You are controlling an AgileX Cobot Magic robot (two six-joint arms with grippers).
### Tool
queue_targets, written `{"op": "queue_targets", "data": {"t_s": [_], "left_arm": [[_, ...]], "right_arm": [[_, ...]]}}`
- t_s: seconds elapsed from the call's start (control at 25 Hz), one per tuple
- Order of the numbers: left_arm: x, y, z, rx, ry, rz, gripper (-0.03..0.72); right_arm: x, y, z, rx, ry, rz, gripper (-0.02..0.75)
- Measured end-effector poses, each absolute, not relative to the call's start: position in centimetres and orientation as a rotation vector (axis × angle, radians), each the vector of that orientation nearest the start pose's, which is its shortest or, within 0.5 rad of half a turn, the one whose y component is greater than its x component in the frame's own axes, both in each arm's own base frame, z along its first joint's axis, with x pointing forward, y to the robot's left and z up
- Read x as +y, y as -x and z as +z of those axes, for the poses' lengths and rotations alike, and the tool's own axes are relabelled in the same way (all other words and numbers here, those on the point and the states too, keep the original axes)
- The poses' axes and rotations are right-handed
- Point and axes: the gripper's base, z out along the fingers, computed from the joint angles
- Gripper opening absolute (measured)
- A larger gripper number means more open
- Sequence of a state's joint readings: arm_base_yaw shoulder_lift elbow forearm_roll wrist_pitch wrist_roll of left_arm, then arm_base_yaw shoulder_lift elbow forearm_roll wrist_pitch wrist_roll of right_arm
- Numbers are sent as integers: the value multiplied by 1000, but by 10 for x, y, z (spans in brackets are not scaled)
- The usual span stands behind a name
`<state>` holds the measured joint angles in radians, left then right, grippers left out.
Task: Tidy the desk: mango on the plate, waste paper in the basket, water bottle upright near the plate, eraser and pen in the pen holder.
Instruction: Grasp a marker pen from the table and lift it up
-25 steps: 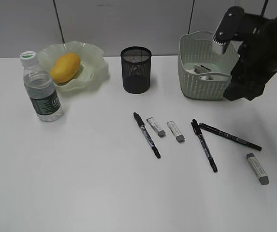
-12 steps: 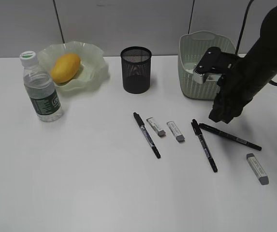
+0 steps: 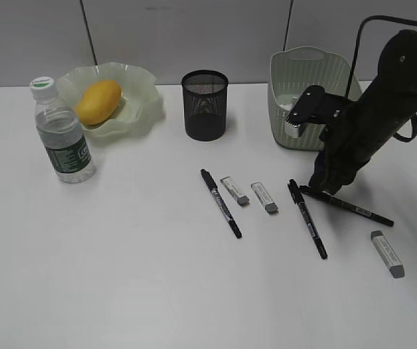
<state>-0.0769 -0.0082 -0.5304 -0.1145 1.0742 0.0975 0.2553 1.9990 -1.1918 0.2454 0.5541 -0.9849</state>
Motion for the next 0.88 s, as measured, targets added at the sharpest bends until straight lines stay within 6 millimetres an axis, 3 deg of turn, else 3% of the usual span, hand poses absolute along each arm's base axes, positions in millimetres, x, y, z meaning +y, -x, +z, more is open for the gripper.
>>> {"op": "queue_targets", "data": {"t_s": [0.32, 0.88], "left_arm": [[-8, 11, 285, 2008, -184, -123, 489], [-8, 11, 285, 2008, -184, -123, 481]], "right_arm": [[109, -369, 109, 2473, 1391, 95, 259], [110, -374, 99, 2460, 1371, 81, 259]]}}
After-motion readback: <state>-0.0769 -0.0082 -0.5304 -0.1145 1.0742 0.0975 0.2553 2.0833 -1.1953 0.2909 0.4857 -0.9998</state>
